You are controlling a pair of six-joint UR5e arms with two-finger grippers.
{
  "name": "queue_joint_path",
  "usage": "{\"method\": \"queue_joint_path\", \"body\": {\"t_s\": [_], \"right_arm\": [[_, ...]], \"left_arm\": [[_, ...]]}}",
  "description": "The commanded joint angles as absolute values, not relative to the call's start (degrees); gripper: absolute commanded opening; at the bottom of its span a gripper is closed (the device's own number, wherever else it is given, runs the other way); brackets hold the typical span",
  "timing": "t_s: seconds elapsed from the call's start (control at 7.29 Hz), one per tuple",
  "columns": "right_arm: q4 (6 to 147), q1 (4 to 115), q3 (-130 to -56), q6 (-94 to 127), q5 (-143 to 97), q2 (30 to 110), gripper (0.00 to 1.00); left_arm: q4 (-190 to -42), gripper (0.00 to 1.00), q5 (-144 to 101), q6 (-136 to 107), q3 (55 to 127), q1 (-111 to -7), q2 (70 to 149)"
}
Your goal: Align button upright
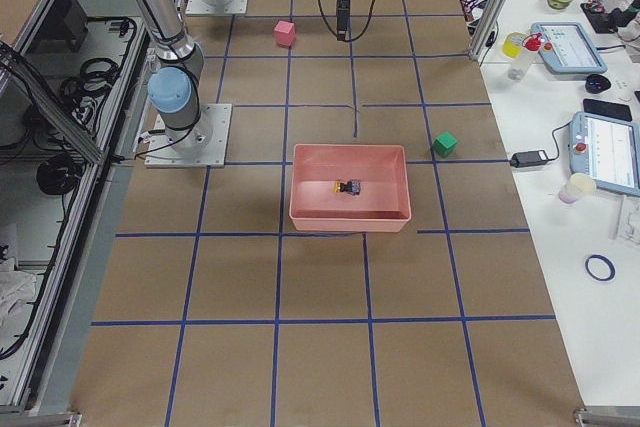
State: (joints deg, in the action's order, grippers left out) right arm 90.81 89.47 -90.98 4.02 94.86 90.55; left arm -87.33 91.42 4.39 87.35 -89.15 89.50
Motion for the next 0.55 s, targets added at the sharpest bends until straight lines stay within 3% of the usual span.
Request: {"method": "queue_joint_path", "body": {"t_s": [0.0, 0.41], "right_arm": [[91.0, 85.0, -91.1, 1.8, 96.5, 89.9, 1.00], [93.0, 69.4, -92.4, -12.8, 96.2, 88.4, 1.00]], "left_arm": [[-87.3, 1.00, 91.5, 4.5, 87.4, -88.9, 89.5], [-87.2, 1.00, 91.3, 4.4, 87.3, -88.9, 89.5]]}}
